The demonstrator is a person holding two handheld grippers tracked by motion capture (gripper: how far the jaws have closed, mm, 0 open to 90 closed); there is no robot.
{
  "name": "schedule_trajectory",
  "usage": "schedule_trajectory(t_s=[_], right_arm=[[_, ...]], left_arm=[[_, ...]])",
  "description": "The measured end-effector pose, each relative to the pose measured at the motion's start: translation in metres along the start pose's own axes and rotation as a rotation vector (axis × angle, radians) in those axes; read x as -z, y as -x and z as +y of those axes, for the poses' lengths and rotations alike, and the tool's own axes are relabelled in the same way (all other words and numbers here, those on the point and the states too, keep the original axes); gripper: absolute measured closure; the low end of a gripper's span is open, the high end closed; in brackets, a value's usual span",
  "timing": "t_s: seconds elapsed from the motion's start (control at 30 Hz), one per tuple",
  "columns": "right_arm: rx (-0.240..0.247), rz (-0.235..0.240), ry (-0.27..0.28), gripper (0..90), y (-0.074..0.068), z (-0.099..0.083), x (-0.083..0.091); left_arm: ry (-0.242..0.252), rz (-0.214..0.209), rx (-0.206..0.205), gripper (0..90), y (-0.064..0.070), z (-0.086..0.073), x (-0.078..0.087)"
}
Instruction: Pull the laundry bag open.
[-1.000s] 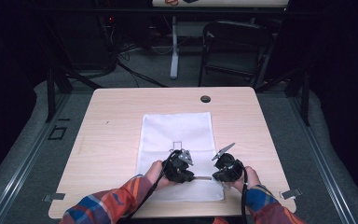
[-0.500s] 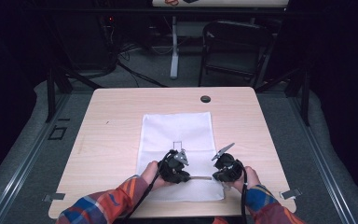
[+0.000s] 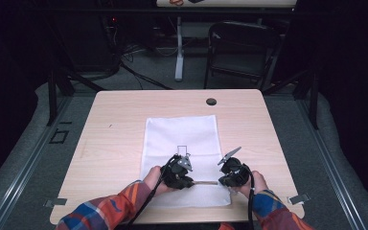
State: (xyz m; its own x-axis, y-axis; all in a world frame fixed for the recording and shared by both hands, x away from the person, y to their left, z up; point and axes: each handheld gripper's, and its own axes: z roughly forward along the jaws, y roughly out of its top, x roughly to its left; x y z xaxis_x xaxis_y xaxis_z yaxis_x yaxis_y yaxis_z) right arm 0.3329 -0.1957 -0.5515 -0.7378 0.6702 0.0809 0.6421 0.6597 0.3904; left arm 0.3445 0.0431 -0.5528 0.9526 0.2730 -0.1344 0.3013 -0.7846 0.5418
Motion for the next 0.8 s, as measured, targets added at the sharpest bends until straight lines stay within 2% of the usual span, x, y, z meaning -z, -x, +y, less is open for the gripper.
schedule_trajectory(t_s=[0.07, 0.1, 0.13, 0.17, 0.23, 0.3, 0.43, 0.67, 0.7, 0.8], right_arm=[[-0.009, -0.014, 0.007, 90.0, 0.001, -0.001, 0.000], [-0.001, -0.023, -0.004, 90.0, 0.002, -0.001, 0.001], [-0.012, -0.018, 0.004, 90.0, 0.002, -0.001, 0.001], [-0.015, -0.005, 0.007, 90.0, 0.003, -0.001, 0.000], [-0.004, -0.017, -0.007, 90.0, 0.002, 0.000, 0.001], [0.007, -0.031, -0.016, 90.0, 0.000, 0.002, 0.000], [0.018, -0.026, -0.023, 88.8, 0.000, 0.004, 0.001], [0.035, -0.046, 0.038, 89.3, -0.009, 0.010, 0.009], [0.030, -0.036, 0.053, 89.3, -0.010, 0.010, 0.008], [0.037, -0.039, 0.043, 89.7, -0.012, 0.012, 0.005]], left_arm=[[-0.003, 0.006, 0.024, 81.2, -0.006, -0.007, 0.005], [-0.002, 0.002, 0.037, 81.1, -0.008, -0.010, 0.007], [0.005, -0.010, 0.047, 81.1, -0.009, -0.013, 0.009], [0.010, -0.013, 0.048, 81.1, -0.008, -0.014, 0.009], [0.000, 0.001, 0.035, 81.0, -0.005, -0.012, 0.008], [-0.004, -0.005, 0.045, 80.9, -0.006, -0.012, 0.006], [0.007, -0.005, 0.062, 80.8, -0.007, -0.013, 0.006], [0.010, 0.005, 0.084, 80.7, -0.004, -0.011, 0.001], [0.012, 0.009, 0.089, 80.7, -0.004, -0.011, 0.001], [0.013, 0.020, 0.099, 80.7, -0.003, -0.010, -0.001]])
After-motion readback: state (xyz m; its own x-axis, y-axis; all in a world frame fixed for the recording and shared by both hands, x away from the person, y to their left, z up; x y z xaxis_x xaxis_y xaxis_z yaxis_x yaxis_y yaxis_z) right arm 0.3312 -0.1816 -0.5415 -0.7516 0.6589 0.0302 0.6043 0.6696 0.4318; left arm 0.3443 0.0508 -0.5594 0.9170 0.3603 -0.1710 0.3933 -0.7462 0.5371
